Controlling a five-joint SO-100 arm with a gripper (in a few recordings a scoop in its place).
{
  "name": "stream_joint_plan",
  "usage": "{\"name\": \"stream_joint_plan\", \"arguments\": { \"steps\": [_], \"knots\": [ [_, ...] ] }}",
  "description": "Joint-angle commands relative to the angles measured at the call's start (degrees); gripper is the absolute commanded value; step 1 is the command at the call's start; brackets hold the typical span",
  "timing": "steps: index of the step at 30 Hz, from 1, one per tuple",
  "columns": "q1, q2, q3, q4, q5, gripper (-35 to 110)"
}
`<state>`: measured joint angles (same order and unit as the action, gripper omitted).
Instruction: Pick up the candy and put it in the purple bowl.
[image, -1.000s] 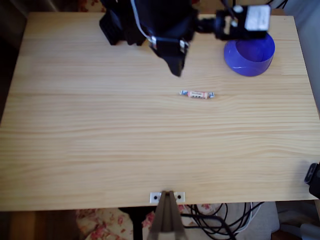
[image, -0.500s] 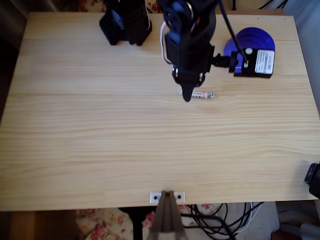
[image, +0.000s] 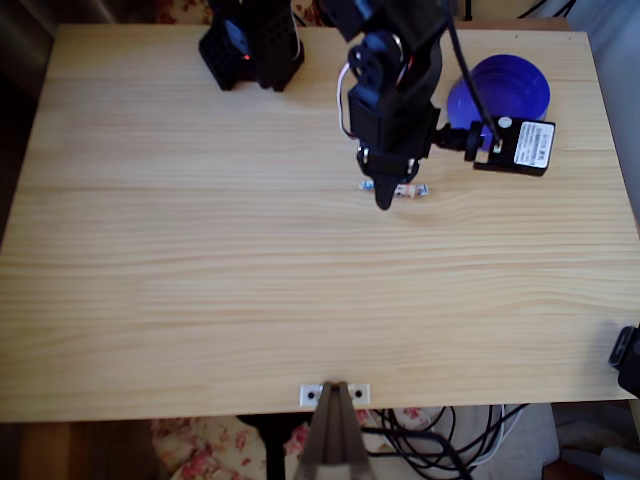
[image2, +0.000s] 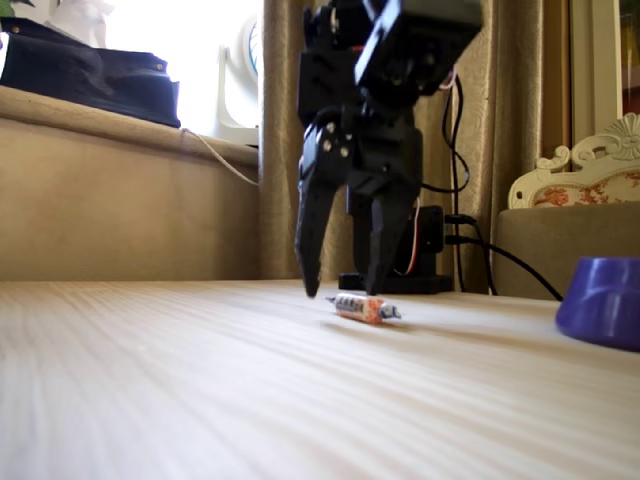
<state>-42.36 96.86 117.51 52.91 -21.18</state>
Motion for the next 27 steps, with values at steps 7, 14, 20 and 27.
{"name": "stream_joint_plan", "arguments": {
  "steps": [7,14,20,27],
  "knots": [
    [-1.9,-0.3,-2.5,-3.1,2.0,18],
    [-1.9,-0.4,0.6,-6.0,3.3,12],
    [-1.7,0.4,2.4,-6.8,3.3,12],
    [-2.0,0.6,4.3,-8.0,3.4,9]
  ]
}}
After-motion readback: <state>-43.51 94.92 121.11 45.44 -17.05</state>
